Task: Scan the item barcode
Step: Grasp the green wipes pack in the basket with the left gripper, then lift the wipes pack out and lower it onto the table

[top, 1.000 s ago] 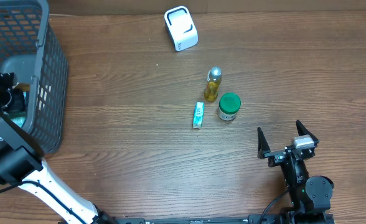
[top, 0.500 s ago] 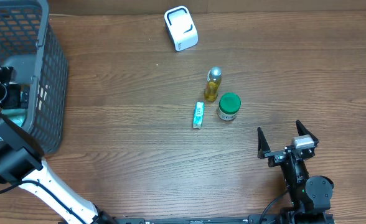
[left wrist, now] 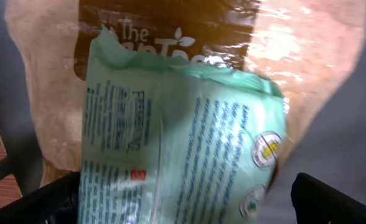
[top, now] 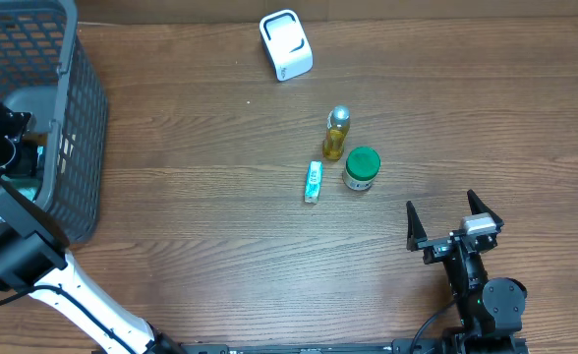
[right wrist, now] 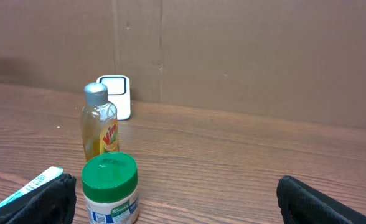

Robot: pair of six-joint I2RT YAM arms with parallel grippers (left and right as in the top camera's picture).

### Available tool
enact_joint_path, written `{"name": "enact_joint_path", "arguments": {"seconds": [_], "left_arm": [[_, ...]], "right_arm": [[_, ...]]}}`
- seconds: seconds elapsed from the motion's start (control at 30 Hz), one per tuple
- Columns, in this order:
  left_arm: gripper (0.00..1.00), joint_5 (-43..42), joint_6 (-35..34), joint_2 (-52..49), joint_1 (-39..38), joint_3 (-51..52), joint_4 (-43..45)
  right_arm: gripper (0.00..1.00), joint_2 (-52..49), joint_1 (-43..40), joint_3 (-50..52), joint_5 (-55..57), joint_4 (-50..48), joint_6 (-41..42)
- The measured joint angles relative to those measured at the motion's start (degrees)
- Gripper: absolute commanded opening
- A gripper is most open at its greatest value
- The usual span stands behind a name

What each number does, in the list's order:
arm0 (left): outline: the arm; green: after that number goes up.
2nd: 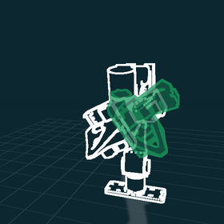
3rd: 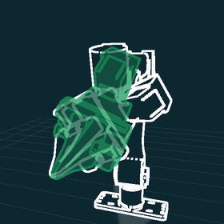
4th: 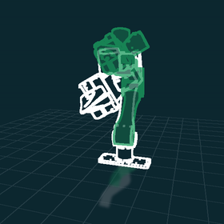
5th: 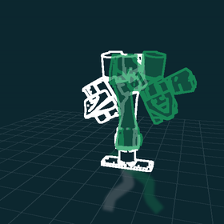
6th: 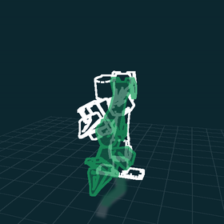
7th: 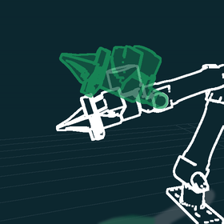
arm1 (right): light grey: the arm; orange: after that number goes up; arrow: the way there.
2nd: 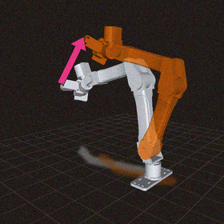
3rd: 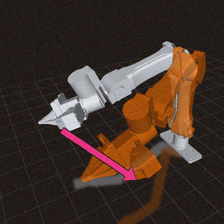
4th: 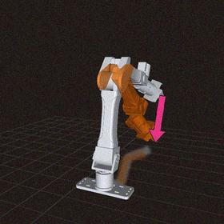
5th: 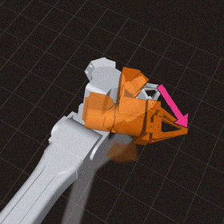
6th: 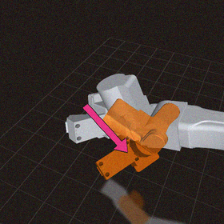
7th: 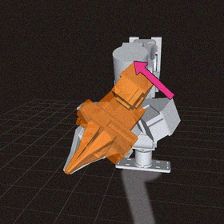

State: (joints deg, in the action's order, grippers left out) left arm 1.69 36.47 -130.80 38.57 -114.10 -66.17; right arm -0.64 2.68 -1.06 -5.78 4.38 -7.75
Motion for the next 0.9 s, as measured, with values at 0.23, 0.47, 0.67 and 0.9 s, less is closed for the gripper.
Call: {"name": "enact_joint_path", "arguments": {"seconds": [0.23, 0.47, 0.67, 0.9], "left_arm": [[1.00, 0.46, 0.15, 0.63, 1.31, 2.54, 3.56], [1.00, 0.92, 0.17, 2.38, 1.40, 6.58, 7.43], [0.63, 2.16, 0.46, 2.78, 1.68, 7.48, 8.31], [0.25, 1.92, 0.74, 2.99, 2.08, 7.58, 8.57]], "right_arm": [[1.00, 0.00, 0.00, 0.00, -0.02, 0.00, 0.00], [1.00, 0.02, 0.00, 0.02, -0.02, 0.00, 0.00], [1.00, 0.02, 0.00, 0.02, 0.02, -0.02, 0.00], [1.00, 0.02, -0.02, 0.00, 0.00, 0.00, 0.00]]}}
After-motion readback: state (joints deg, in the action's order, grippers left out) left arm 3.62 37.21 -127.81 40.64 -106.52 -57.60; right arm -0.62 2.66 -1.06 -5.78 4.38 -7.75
